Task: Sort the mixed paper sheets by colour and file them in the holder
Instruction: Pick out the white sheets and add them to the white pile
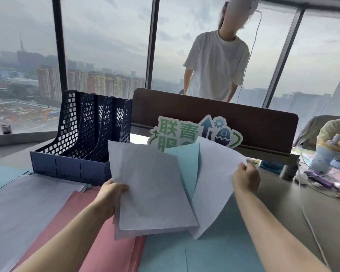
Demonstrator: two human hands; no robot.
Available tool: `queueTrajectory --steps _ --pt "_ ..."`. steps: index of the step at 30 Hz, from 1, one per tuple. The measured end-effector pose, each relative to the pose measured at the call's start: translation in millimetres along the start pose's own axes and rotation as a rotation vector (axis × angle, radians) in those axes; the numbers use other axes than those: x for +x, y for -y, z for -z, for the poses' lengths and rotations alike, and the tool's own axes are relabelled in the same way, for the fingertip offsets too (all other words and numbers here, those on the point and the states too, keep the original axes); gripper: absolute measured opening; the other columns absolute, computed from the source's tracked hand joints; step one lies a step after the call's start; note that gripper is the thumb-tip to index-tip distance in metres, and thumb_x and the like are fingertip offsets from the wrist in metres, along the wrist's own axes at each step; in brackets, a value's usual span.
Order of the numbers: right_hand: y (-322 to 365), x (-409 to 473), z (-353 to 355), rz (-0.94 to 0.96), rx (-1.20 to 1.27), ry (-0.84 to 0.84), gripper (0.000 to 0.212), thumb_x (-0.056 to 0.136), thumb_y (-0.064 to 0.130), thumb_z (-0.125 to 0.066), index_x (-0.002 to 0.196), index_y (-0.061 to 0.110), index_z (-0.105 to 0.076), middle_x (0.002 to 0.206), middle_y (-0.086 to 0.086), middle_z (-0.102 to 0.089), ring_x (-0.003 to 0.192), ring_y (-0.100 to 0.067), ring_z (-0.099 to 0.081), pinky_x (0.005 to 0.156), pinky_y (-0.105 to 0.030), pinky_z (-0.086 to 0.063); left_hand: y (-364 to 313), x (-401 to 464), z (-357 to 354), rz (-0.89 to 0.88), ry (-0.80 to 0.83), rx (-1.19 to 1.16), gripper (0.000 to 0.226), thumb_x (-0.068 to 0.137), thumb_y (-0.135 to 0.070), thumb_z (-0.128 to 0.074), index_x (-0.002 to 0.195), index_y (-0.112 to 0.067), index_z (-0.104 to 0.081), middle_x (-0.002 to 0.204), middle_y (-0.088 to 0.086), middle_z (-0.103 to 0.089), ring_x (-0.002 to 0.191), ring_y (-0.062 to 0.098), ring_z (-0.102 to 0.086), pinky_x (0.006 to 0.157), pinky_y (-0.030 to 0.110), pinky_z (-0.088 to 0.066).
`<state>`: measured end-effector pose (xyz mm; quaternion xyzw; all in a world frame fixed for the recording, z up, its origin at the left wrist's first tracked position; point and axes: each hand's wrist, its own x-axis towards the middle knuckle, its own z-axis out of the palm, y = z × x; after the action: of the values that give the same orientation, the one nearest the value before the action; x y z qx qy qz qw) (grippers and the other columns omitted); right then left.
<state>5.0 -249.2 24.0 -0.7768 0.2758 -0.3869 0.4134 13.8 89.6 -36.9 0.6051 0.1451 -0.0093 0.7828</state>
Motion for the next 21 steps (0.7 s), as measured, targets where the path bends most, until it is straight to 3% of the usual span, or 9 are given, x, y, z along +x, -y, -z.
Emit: queueTrajectory --steps 4,7,9,12,14,16,21 --pt "15 11 14 0.214 0.062 -0.082 0.03 0.101 0.018 -0.038 0.112 0.006 -0.063 0.113 -0.017 -0.067 0.103 -0.036 -0.06 0.079 -0.038 -0.043 9 -1 -6 -0.039 -0.002 0.066 0.027 0.085 0.016 -0.049 0.096 -0.007 -0.059 0.095 0.017 -0.067 0.081 0.034 -0.064 0.073 0.04 -0.054" --pt "37 14 29 0.433 0.114 -0.156 0.026 0.101 0.019 -0.043 0.109 0.011 -0.066 0.109 -0.008 -0.07 0.1 -0.028 -0.062 0.076 -0.03 -0.04 9 -4 -13 -0.073 0.024 0.115 0.032 0.084 0.016 -0.046 0.105 -0.005 -0.059 0.095 0.015 -0.067 0.083 0.031 -0.065 0.068 0.035 -0.053" --pt "57 16 42 0.573 0.141 -0.206 0.025 0.1 0.017 -0.045 0.108 0.01 -0.068 0.105 -0.006 -0.071 0.096 -0.025 -0.064 0.074 -0.027 -0.041 8 -6 -16 -0.094 0.034 0.117 0.032 0.085 0.014 -0.047 0.106 -0.006 -0.059 0.096 0.014 -0.068 0.085 0.031 -0.065 0.07 0.036 -0.053" --pt "87 19 60 0.708 0.121 -0.226 0.023 0.099 0.015 -0.046 0.098 0.01 -0.068 0.083 -0.004 -0.069 0.073 -0.02 -0.058 0.062 -0.026 -0.033 5 -8 -17 -0.114 0.056 0.088 0.03 0.086 0.009 -0.051 0.108 -0.008 -0.061 0.102 0.017 -0.069 0.092 0.035 -0.066 0.082 0.045 -0.055" --pt "101 22 68 0.732 0.093 -0.187 0.024 0.096 0.012 -0.045 0.077 0.014 -0.059 0.062 0.002 -0.055 0.06 -0.02 -0.044 0.057 -0.031 -0.025 4 -10 -17 -0.123 0.091 0.058 0.028 0.087 0.006 -0.053 0.109 -0.008 -0.062 0.106 0.019 -0.069 0.095 0.039 -0.066 0.088 0.052 -0.054" --pt "111 25 72 0.687 0.071 -0.103 0.034 0.093 0.01 -0.045 0.061 0.019 -0.037 0.052 0.004 -0.037 0.056 -0.022 -0.032 0.056 -0.037 -0.02 2 -13 -18 -0.127 0.124 0.024 0.025 0.088 0.004 -0.055 0.109 -0.008 -0.062 0.106 0.021 -0.069 0.094 0.039 -0.066 0.089 0.053 -0.053" --pt "96 30 49 0.508 0.038 0.072 0.029 0.091 0.013 -0.044 0.064 0.01 -0.034 0.058 -0.004 -0.041 0.061 -0.026 -0.035 0.057 -0.037 -0.027 -3 -19 -28 -0.139 0.229 -0.029 0.024 0.088 0.0 -0.059 0.111 -0.006 -0.063 0.094 0.017 -0.072 0.079 0.031 -0.068 0.068 0.04 -0.057"
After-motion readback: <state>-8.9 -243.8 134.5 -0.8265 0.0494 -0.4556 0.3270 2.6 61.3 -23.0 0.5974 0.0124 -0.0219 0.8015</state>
